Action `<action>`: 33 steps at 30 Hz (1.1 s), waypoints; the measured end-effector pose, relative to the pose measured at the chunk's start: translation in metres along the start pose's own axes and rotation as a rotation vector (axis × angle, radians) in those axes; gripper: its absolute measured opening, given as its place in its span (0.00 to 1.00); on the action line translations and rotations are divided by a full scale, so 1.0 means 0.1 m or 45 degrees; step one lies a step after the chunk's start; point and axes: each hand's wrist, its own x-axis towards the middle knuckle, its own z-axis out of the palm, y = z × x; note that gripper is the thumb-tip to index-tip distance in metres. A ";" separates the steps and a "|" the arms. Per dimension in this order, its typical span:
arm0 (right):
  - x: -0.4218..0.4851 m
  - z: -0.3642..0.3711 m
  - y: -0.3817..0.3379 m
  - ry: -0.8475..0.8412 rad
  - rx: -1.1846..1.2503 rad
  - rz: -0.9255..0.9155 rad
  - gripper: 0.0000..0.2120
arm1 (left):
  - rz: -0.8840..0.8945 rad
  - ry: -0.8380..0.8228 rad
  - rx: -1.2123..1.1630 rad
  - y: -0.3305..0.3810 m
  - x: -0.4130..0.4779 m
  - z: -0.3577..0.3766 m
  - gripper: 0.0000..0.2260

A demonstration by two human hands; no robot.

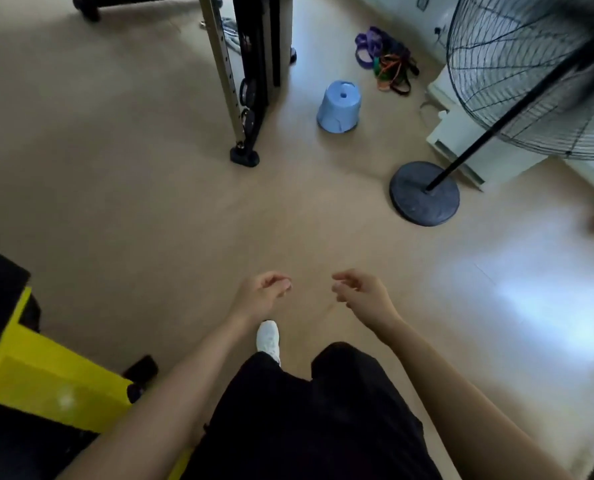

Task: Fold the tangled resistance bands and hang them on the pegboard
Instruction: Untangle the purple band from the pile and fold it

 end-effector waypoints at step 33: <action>5.37 -1.76 -2.90 0.031 0.123 0.106 0.10 | -0.117 -0.056 0.106 3.72 5.20 -0.80 0.07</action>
